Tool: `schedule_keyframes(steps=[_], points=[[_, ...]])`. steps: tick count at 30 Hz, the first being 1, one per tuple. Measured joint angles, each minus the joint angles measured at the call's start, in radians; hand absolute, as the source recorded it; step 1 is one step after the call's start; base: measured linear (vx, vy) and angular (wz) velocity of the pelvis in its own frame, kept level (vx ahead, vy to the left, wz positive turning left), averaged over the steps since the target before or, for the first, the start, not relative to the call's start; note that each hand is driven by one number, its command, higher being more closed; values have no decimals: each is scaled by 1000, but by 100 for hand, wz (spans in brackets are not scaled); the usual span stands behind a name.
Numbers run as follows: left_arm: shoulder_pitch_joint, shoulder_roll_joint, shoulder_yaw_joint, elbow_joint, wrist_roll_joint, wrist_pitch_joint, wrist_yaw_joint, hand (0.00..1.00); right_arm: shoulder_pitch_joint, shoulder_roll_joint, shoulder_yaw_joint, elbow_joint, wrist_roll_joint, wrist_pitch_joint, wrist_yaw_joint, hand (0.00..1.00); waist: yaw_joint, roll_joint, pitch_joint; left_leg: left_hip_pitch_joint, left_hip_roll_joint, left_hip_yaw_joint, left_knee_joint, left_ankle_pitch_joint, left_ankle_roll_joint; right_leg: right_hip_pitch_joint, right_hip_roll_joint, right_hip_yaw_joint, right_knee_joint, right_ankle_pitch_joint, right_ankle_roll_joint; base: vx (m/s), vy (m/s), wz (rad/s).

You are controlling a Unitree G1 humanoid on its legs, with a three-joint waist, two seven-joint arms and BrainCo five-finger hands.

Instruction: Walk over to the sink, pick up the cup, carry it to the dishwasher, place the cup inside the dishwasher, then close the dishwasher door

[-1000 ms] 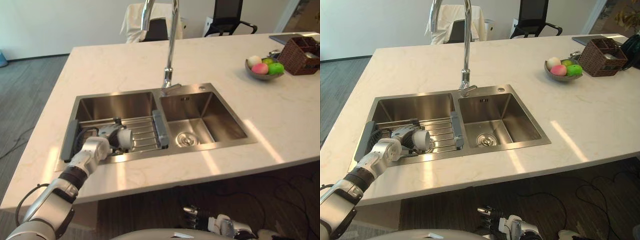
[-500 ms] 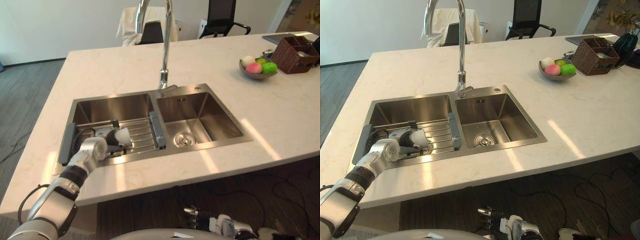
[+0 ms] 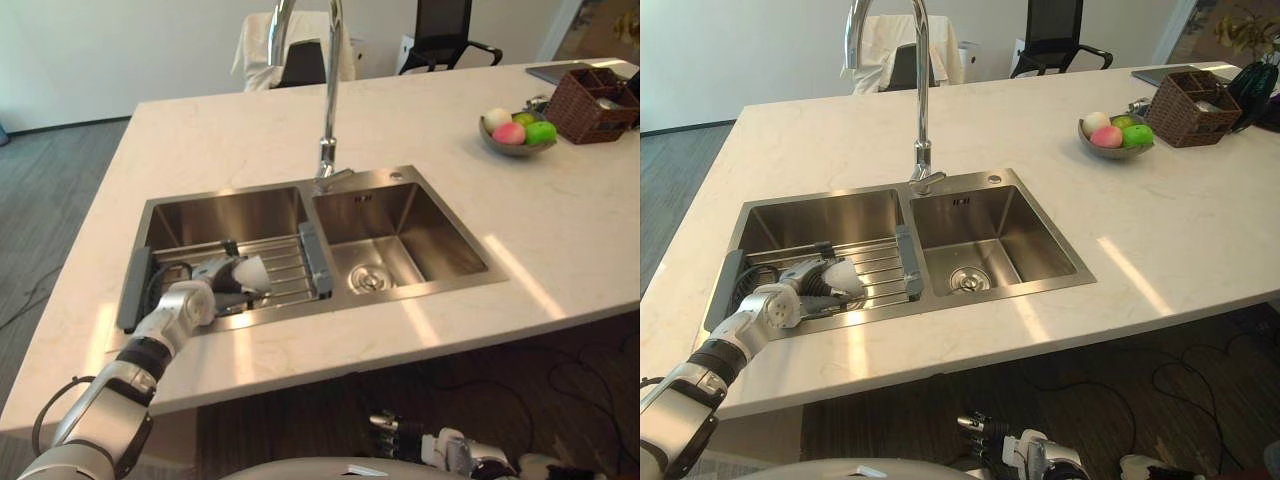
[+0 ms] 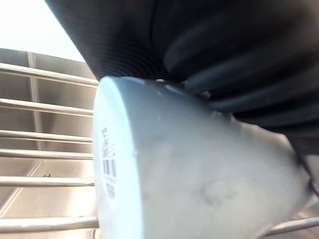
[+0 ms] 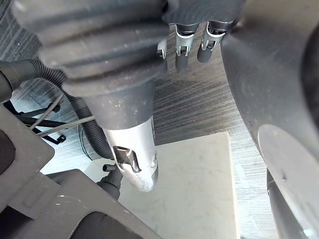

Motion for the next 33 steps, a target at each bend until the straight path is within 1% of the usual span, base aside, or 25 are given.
schedule_keyframes(steps=[3, 6, 10, 12, 13, 16, 17, 19, 20, 21, 22, 23, 25, 26, 27, 29, 30, 33], points=[[13, 2, 16, -11, -25, -31, 43, 100, 0, 1, 0, 6, 0, -10, 0, 0, 2, 1, 0, 0, 0, -1, 0, -1, 0, 1, 0, -2, 0, -1, 1, 0, 0, 0], [30, 9, 27, -22, -89, -58, 101, 100, 1, 1, 0, 8, 0, -13, 1, 0, 3, 0, 0, 0, 0, -3, 0, -2, 1, 3, -1, -6, 0, -3, 2, 0, 0, 2], [62, 9, 71, -65, -172, -81, 156, 100, 2, 2, -8, 22, 2, -33, 2, 0, 6, -6, 5, -4, 0, -18, -1, -2, 1, 7, -2, -21, 4, -9, 3, 0, -7, 9], [80, 8, 92, -95, -209, -92, 167, 100, 2, 4, -12, 28, 7, -41, 2, 0, 6, -7, 6, -2, 0, -26, -1, -2, 0, 15, -2, -29, 6, -13, 3, -2, -21, 15], [84, 8, 100, -107, -242, -103, 168, 100, 2, 7, -17, 35, 10, -47, 2, 0, 12, -12, 9, -2, 1, -27, -1, -3, -1, 17, -2, -32, 6, -14, 3, -11, -20, 11], [99, 5, 126, -147, -321, -117, 168, 100, 3, 13, -30, 36, 20, -49, 2, 0, 25, -23, 18, -4, 0, -27, -2, -3, 0, 18, -2, -33, 7, -15, 3, -4, -5, 1], [121, 4, 155, -181, -372, -124, 169, 100, 5, 16, -32, 36, 38, -50, 2, 0, 27, -30, 21, -6, 0, -27, -2, -3, 0, 17, -2, -33, 7, -15, 3, 0, 0, 0], [147, 1, 193, -233, -414, -132, 170, 100, 12, 21, -48, 36, 49, -52, 2, 0, 29, -32, 22, -8, 0, -28, -2, -3, 0, 15, -3, -38, 7, -15, 3, -7, -10, 3], [173, -10, 251, -321, -464, -139, 175, 100, 20, 21, -50, 36, 73, -60, 2, 0, 33, -32, 22, -14, 0, -30, -1, -3, 0, 12, -4, -52, 7, -15, 3, -13, -20, 7], [181, -21, 280, -362, -485, -142, 179, 100, 24, 21, -52, 36, 83, -61, 2, 0, 37, -32, 22, -16, -1, -32, -1, -3, 0, 12, -5, -54, 7, -15, 3, -15, -22, 8], [198, -42, 335, -442, -529, -153, 190, 100, 33, 21, -70, 37, 87, -66, 2, 0, 50, -32, 22, -17, -1, -32, -1, -3, 0, 12, -5, -55, 7, -15, 3, -12, -12, 3], [204, -49, 354, -476, -549, -160, 200, 100, 38, 21, -72, 36, 87, -71, 3, 0, 55, -32, 22, -16, -1, -33, 0, -3, 0, 13, -5, -55, 7, -15, 3, -24, -16, 3], [227, -65, 419, -581, -606, -194, 235, 100, 46, 21, -81, 36, 90, -74, 5, 0, 68, -32, 22, -17, -2, -38, 1, -3, 0, 16, -7, -61, 7, -15, 3, -44, -17, 6], [231, -67, 429, -600, -617, -198, 245, 100, 50, 21, -86, 36, 93, -75, 5, 0, 73, -32, 22, -17, -2, -40, 2, -3, 0, 18, -9, -63, 7, -15, 3, -59, -14, 9], [238, -73, 447, -623, -630, -216, 255, 100, 57, 21, -90, 36, 96, -78, 7, 0, 81, -32, 21, -18, -4, -46, 3, -2, 1, 19, -14, -68, 7, -15, 3, -81, -11, 12], [257, -74, 467, -656, -639, -236, 283, 100, 59, 20, -91, 36, 95, -78, 9, 0, 84, -32, 20, -22, -7, -54, 6, 0, 4, 21, -17, -77, 7, -14, 3, -80, -12, 14], [273, -75, 484, -681, -648, -239, 290, 100, 59, 20, -91, 37, 93, -77, 13, 0, 86, -32, 19, -26, -9, -57, 9, 0, 4, 21, -17, -81, 7, -14, 3, -62, -16, 9], [286, -77, 514, -724, -658, -250, 295, 100, 68, 21, -111, 36, 85, -77, 19, 0, 104, -34, 16, -35, -9, -61, 14, 2, 7, 17, -18, -84, 7, -11, 1, -66, -15, 4]])
